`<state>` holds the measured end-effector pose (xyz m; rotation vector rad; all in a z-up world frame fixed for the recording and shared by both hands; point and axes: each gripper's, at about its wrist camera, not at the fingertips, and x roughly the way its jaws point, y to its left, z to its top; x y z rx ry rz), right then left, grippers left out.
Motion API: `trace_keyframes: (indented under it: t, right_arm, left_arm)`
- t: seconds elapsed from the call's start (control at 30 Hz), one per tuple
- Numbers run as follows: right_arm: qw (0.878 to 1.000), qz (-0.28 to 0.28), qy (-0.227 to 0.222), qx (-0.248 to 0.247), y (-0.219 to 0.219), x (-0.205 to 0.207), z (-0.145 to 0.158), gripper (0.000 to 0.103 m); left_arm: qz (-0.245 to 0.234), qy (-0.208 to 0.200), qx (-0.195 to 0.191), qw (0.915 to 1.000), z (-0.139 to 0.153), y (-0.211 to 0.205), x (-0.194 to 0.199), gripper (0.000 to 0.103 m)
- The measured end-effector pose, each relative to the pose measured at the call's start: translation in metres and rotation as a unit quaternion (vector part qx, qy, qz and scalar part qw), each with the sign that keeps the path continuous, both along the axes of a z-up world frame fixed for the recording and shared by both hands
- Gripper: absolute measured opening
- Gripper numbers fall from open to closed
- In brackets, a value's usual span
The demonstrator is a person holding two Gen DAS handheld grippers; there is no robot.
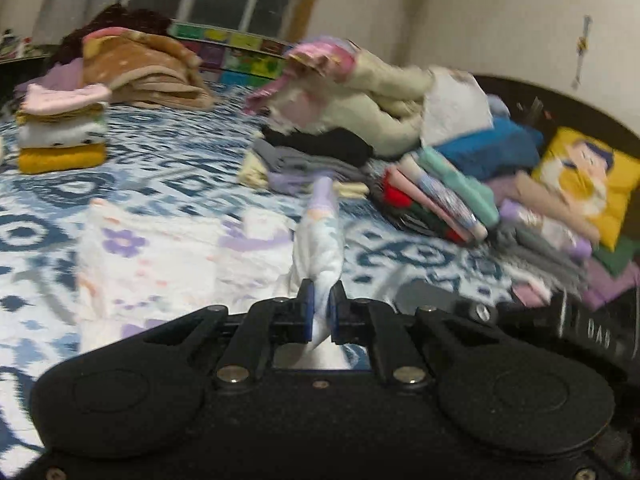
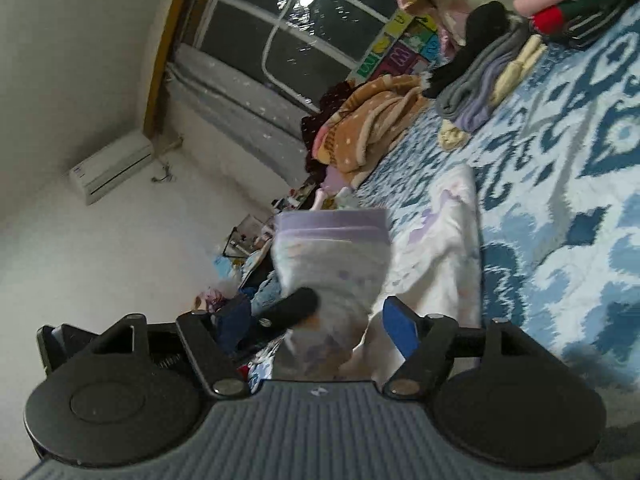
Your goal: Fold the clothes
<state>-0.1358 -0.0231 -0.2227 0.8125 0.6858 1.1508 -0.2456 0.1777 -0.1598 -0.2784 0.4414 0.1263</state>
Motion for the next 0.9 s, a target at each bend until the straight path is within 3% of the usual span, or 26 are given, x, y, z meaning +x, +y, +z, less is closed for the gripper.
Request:
trace_keyframes:
  t: [0.1, 0.2, 0.27, 0.37, 0.43, 0.5, 0.53, 0.57, 0.63, 0.73, 0.9]
  right_arm:
    - [0.999, -0.019, 0.029, -0.002, -0.007, 0.008, -0.009, 0.076]
    - [0.997, -0.039, 0.071, -0.017, -0.009, 0.019, -0.024, 0.077]
    - [0.994, -0.046, 0.093, -0.026, -0.006, 0.024, -0.032, 0.077]
    - [0.992, -0.057, 0.108, -0.042, 0.001, 0.029, -0.039, 0.077]
    - [0.990, -0.059, 0.119, -0.051, 0.007, 0.030, -0.044, 0.076]
    - [0.989, -0.059, 0.121, -0.059, 0.015, 0.029, -0.046, 0.071]
    - [0.990, -0.062, 0.111, -0.067, 0.020, 0.027, -0.045, 0.060]
    - [0.990, -0.064, 0.100, -0.073, 0.025, 0.026, -0.043, 0.042]
    - [0.992, -0.061, 0.077, -0.079, 0.032, 0.023, -0.037, 0.026]
    - [0.996, -0.050, 0.033, -0.070, 0.034, 0.016, -0.025, 0.017]
    - [0.998, -0.041, -0.013, -0.053, 0.028, 0.007, -0.007, 0.015]
  left_arm:
    - [-0.026, 0.024, 0.013, 0.9993, -0.015, -0.011, 0.013, 0.005]
    - [-0.074, 0.043, -0.019, 0.9961, -0.023, -0.013, 0.017, 0.022]
    - [-0.085, 0.035, -0.024, 0.9954, -0.017, -0.009, 0.007, 0.022]
    - [-0.055, 0.011, -0.022, 0.9982, -0.001, 0.016, -0.013, 0.022]
    - [-0.003, -0.003, -0.033, 0.9994, 0.007, 0.050, -0.034, 0.022]
    - [0.052, -0.012, -0.046, 0.9976, 0.012, 0.085, -0.053, 0.022]
    - [0.085, -0.011, -0.058, 0.9947, 0.010, 0.106, -0.064, 0.022]
    - [0.112, -0.008, -0.070, 0.9912, 0.005, 0.122, -0.074, 0.022]
    - [0.151, -0.001, -0.092, 0.9842, -0.006, 0.147, -0.092, 0.022]
    - [0.147, 0.016, -0.090, 0.9849, -0.016, 0.150, -0.101, 0.022]
    - [0.087, 0.036, -0.062, 0.9936, -0.017, 0.125, -0.087, 0.022]
